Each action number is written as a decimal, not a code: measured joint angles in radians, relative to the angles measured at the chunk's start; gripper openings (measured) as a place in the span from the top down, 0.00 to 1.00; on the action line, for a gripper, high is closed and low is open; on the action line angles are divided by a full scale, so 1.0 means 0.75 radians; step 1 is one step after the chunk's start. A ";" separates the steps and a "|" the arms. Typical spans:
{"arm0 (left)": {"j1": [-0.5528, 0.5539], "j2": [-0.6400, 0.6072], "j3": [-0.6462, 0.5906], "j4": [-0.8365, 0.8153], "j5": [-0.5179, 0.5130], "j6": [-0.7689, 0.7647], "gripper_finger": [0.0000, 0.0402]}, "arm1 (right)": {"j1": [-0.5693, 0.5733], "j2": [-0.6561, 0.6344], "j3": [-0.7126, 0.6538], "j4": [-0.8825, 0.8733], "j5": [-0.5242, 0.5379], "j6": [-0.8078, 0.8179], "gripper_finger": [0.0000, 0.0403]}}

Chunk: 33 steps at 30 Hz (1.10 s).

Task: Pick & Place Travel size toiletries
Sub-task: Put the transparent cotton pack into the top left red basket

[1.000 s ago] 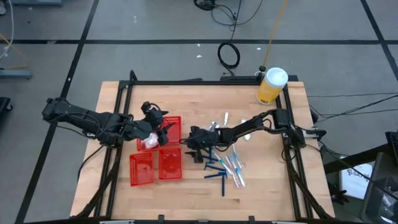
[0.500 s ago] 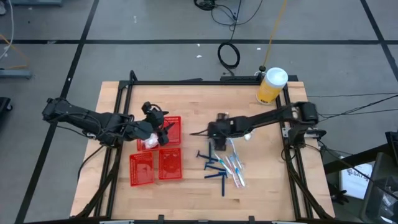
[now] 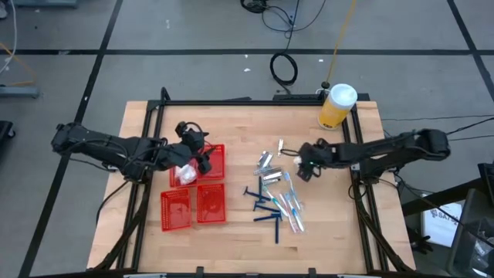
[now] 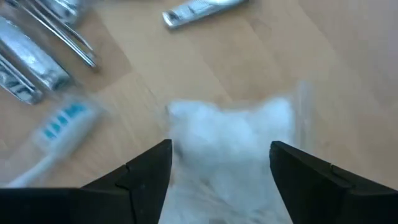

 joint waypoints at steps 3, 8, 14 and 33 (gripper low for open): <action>0.035 0.000 0.000 0.013 0.000 -0.001 0.39 | 0.000 -0.046 -0.118 0.135 0.000 0.039 0.39; 0.084 0.000 0.000 0.017 0.011 -0.011 0.39 | 0.000 -0.052 -0.169 0.203 0.016 0.053 0.44; 0.109 0.000 0.000 0.018 0.012 -0.026 0.39 | 0.001 -0.051 -0.169 0.200 0.035 0.011 0.56; 0.109 0.027 0.000 0.164 0.074 -0.002 0.39 | 0.001 -0.268 -0.171 0.569 -0.020 -0.242 0.93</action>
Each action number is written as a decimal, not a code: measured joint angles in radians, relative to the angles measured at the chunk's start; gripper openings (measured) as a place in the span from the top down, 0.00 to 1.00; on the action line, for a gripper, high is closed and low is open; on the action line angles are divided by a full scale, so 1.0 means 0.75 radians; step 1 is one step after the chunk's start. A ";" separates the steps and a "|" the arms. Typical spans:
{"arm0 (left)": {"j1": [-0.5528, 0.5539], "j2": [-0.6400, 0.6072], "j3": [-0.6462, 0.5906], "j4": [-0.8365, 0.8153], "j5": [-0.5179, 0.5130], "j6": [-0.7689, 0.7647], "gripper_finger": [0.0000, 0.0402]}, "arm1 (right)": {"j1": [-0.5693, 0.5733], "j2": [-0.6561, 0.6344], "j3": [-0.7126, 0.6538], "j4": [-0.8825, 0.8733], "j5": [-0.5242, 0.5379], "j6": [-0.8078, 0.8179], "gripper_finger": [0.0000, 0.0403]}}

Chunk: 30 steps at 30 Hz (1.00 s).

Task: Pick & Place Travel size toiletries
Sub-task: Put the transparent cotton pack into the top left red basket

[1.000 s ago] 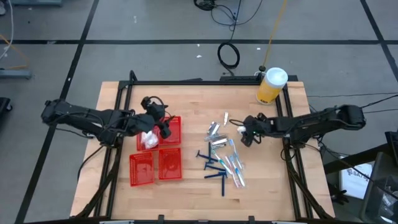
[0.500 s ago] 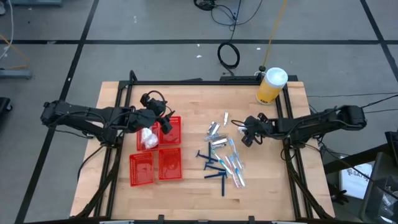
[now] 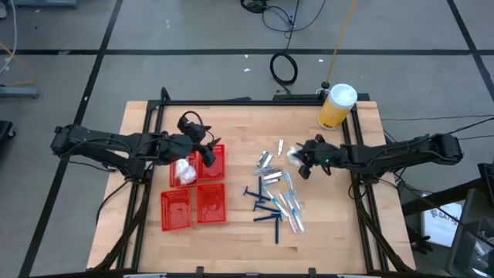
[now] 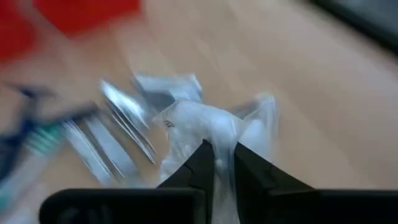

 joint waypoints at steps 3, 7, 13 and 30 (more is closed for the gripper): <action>0.000 0.041 -0.002 0.092 0.077 0.078 0.39 | 0.000 -0.021 0.000 0.226 -0.133 -0.114 0.94; 0.015 0.140 0.000 0.279 0.257 0.219 0.39 | 0.000 -0.021 0.000 0.528 -0.365 -0.210 0.94; 0.048 0.329 -0.001 0.658 0.461 0.428 0.39 | 0.000 -0.009 0.000 0.842 -0.766 -0.216 0.94; 0.070 0.662 0.023 1.318 1.070 0.578 0.39 | 0.043 -0.004 0.001 1.005 -1.039 -0.115 0.94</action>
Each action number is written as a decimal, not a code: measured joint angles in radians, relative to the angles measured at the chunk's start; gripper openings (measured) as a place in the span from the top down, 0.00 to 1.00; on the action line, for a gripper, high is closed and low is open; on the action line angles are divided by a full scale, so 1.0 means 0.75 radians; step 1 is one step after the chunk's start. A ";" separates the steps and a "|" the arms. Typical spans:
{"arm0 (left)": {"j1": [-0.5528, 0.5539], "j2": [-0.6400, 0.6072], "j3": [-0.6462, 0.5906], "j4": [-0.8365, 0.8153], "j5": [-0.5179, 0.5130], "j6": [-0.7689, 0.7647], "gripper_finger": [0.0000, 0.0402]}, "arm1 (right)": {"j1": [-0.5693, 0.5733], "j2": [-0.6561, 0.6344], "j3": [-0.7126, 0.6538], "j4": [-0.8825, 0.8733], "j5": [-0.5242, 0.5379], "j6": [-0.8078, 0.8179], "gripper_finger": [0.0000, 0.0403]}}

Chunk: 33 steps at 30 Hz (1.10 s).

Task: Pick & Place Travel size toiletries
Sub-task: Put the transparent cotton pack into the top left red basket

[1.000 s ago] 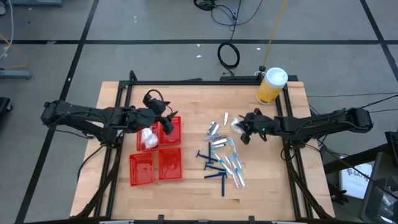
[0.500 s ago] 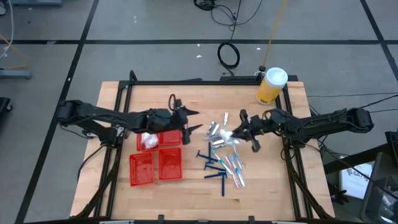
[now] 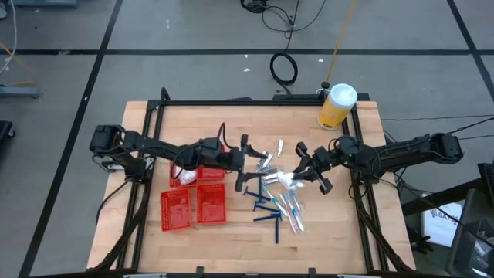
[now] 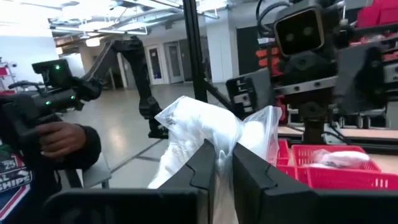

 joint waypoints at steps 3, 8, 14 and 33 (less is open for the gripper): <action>-0.004 0.018 0.041 0.003 0.024 -0.003 0.39 | 0.005 0.026 0.001 0.051 0.001 -0.002 0.94; -0.004 0.064 0.099 -0.030 0.023 -0.003 0.39 | 0.005 0.093 0.001 0.112 0.002 0.010 0.94; 0.000 0.106 0.123 -0.007 0.039 0.006 0.39 | 0.005 0.111 0.002 0.156 0.001 0.036 0.94; 0.000 0.111 0.123 0.046 0.140 0.017 0.39 | 0.005 0.111 0.002 0.157 0.003 0.028 0.94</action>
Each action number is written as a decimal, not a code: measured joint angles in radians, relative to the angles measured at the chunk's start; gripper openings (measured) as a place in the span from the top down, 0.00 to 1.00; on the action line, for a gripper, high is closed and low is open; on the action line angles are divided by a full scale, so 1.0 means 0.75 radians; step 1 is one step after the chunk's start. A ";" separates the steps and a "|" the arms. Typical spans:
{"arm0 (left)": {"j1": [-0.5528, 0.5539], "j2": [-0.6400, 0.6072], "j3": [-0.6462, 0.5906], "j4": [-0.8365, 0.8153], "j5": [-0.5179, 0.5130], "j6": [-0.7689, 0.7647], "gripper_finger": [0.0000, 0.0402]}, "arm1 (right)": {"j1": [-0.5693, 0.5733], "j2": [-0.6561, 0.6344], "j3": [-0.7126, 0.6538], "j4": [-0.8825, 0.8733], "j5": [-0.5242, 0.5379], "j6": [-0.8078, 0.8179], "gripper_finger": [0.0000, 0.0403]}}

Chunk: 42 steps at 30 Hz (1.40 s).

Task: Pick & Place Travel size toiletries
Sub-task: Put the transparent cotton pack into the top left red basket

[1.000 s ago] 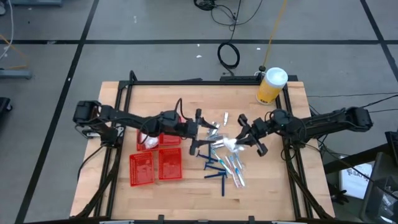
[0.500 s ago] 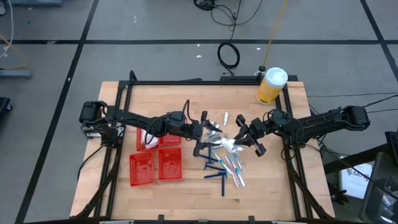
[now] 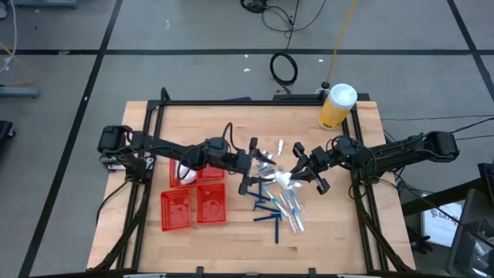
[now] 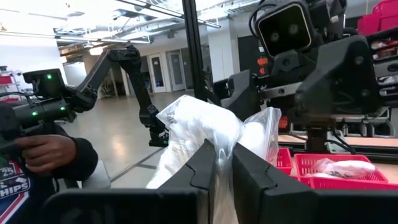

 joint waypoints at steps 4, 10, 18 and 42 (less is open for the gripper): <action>0.000 0.001 0.000 -0.023 0.000 0.001 0.39 | 0.000 0.000 0.000 0.000 0.001 -0.003 0.94; 0.000 0.007 0.000 -0.012 0.000 -0.001 0.39 | -0.001 0.017 -0.001 0.007 0.001 -0.003 0.94; 0.000 0.139 0.078 0.028 0.004 -0.018 0.39 | -0.001 0.016 -0.001 0.016 0.001 -0.003 0.94; 0.005 0.129 0.144 -0.130 0.059 0.130 0.87 | -0.001 0.015 -0.001 -0.035 -0.002 0.007 0.94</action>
